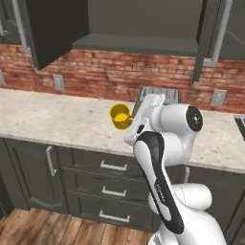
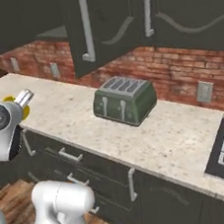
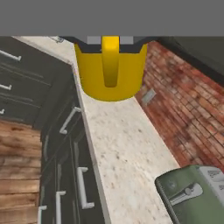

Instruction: Move the mug from next to the sink to the open cabinet. Then, move the bowl with the peach to the fridge to clear the area for faucet cleaning.

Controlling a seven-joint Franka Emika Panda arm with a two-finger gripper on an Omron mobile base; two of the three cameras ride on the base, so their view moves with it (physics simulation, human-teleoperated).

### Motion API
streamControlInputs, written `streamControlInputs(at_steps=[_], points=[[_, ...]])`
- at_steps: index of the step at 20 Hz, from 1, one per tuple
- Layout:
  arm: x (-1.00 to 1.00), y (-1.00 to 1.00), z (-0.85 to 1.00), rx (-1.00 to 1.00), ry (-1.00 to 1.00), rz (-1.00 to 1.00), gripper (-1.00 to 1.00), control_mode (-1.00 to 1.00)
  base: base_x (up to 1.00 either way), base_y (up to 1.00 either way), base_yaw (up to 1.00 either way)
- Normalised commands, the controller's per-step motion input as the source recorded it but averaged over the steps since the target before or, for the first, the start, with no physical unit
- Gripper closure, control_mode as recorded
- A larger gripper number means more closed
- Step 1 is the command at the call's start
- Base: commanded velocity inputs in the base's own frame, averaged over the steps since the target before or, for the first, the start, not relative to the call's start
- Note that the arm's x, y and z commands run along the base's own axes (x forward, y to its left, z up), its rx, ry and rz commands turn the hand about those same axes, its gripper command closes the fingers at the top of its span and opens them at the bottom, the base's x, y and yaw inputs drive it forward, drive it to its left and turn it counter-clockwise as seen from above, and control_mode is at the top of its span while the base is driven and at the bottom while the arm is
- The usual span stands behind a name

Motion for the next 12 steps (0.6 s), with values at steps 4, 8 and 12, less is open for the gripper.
streamControlInputs(at_steps=[4,8,12], points=[[0.00,0.00,0.00,0.00,0.00,0.00,1.00,1.00,0.35,0.44,-0.76],[0.00,0.00,0.00,0.00,0.00,0.00,1.00,1.00,0.61,1.00,-0.57],[0.00,0.00,0.00,0.00,0.00,0.00,1.00,1.00,0.57,0.90,-0.70]])
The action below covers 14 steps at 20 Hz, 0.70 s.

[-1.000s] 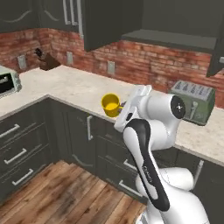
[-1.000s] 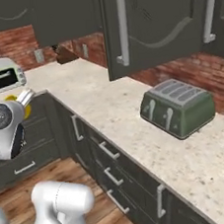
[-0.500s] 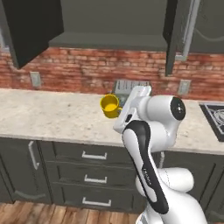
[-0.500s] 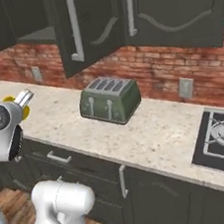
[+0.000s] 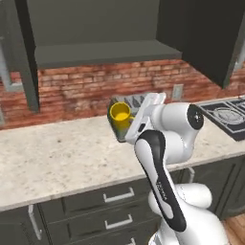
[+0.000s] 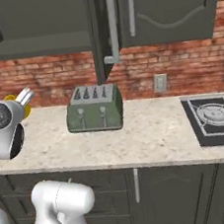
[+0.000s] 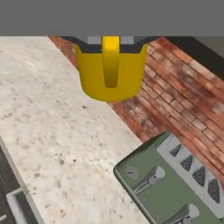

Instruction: Move the mug from next to the sink to the open cabinet. Then, move the bowl with the peach to the fridge to clear the area for faucet cleaning.

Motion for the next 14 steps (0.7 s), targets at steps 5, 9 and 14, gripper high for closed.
streamControlInputs(at_steps=[5,9,14], points=[[0.00,0.00,0.00,0.00,0.00,0.00,1.00,1.00,0.45,0.67,-0.83],[0.00,0.00,0.00,0.00,0.00,0.00,1.00,1.00,0.58,0.72,-0.65],[0.00,0.00,0.00,0.00,0.00,0.00,1.00,1.00,0.39,-0.12,0.08]])
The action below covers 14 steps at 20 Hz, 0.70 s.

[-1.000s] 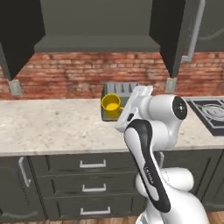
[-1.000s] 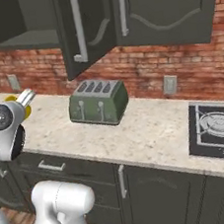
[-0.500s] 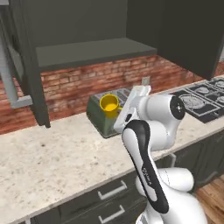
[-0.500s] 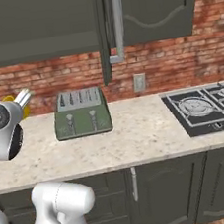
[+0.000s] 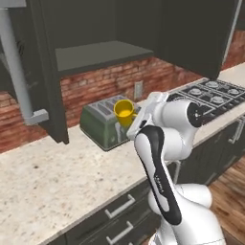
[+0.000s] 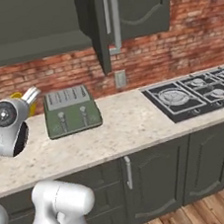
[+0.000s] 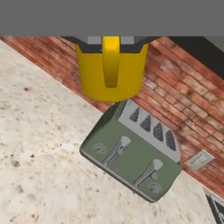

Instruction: Move the mug from next to the sink to the open cabinet. Then, move the bowl with the peach to the fridge to clear the area for faucet cleaning.

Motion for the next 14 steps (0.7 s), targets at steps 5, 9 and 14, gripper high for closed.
streamControlInputs(at_steps=[5,9,14], points=[[0.00,0.00,0.00,0.00,0.00,0.00,1.00,1.00,0.65,-0.75,0.34],[0.00,0.00,0.00,0.00,0.00,0.00,1.00,1.00,0.23,-0.23,0.30],[0.00,0.00,0.00,0.00,0.00,0.00,1.00,1.00,0.01,0.66,0.18]])
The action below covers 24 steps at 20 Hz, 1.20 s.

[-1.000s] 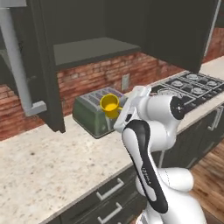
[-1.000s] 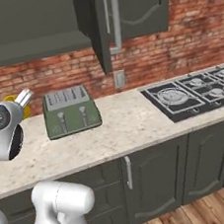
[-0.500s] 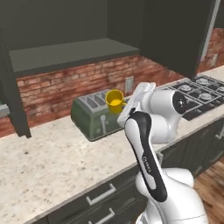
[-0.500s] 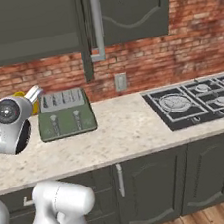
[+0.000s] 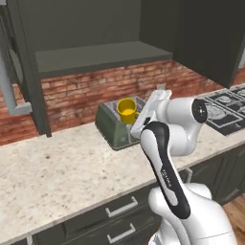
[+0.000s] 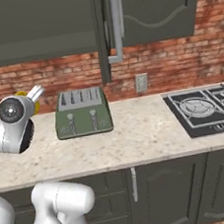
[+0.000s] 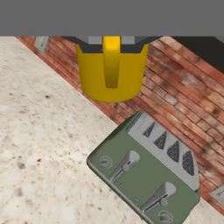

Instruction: Move the mug from next to the sink to the open cabinet. Then, move the bowl with the peach to the fridge to clear the area for faucet cleaning.

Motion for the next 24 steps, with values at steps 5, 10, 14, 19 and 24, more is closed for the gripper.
streamControlInputs(at_steps=[5,10,14,19,24], points=[[0.00,0.00,0.00,0.00,0.00,0.00,1.00,1.00,0.00,0.16,0.19],[0.00,0.00,0.00,0.00,0.00,0.00,1.00,1.00,0.69,0.03,0.00],[0.00,0.00,0.00,0.00,0.00,0.00,1.00,1.00,0.91,0.06,-0.03],[0.06,0.00,0.06,0.00,0.01,0.00,1.00,-1.00,0.68,0.03,-0.03],[0.12,-0.01,0.86,0.15,0.00,0.00,1.00,-1.00,0.00,0.00,0.00]])
